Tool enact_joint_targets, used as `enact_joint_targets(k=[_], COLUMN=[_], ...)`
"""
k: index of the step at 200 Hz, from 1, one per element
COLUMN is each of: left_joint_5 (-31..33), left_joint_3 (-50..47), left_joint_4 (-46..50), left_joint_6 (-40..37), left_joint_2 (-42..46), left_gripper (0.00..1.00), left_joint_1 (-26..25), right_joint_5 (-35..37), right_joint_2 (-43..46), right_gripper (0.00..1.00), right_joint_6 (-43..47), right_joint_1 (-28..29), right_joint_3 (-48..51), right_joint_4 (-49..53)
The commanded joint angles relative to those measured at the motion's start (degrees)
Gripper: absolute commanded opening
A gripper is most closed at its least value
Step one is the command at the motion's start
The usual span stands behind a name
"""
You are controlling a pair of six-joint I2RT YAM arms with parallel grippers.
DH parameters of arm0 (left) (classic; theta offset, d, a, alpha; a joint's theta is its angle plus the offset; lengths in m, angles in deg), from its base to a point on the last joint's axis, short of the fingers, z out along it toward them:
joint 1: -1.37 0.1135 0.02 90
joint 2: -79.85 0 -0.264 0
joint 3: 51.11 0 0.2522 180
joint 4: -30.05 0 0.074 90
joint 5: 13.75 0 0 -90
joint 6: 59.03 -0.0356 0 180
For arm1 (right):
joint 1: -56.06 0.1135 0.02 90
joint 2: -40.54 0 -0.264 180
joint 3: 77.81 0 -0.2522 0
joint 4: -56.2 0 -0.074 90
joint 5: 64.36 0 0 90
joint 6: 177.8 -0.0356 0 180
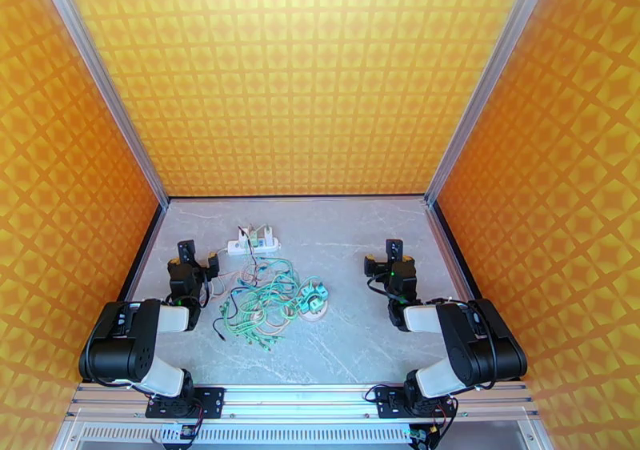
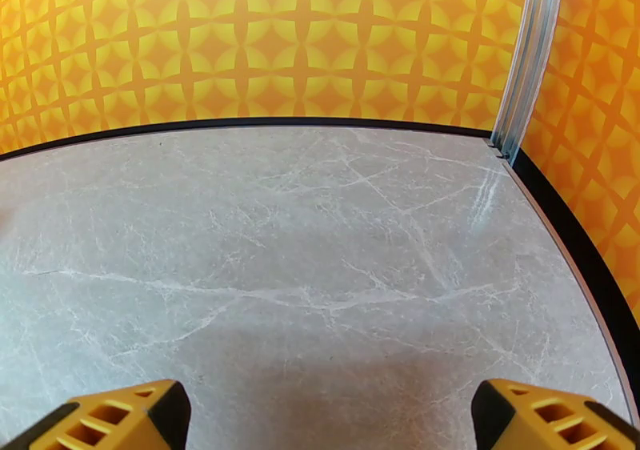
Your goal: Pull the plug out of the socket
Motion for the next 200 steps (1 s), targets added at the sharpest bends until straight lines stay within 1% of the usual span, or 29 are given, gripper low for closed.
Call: enact_joint_targets(k=[1,200], left_joint_5=[-0.99,-1.08], left_joint_3=[-0.08,0.1], left_joint_4=[0.04,0.21], left_joint_6=[-1.11,-0.93], left_joint_2=[-0.33,-0.21], left_gripper=[0.99,0.99], left_joint_1=[0.26,0.3], right_joint_5=[-0.7,-0.85], right_joint_2=[0.51,0.51], right_gripper=[0.99,0.98], right_joint_6=[0.81,0.76], right_joint_1=[-0.16,-0.25], right_joint_3=[-0.95,-1.06], right_joint_4=[-0.1,0.0])
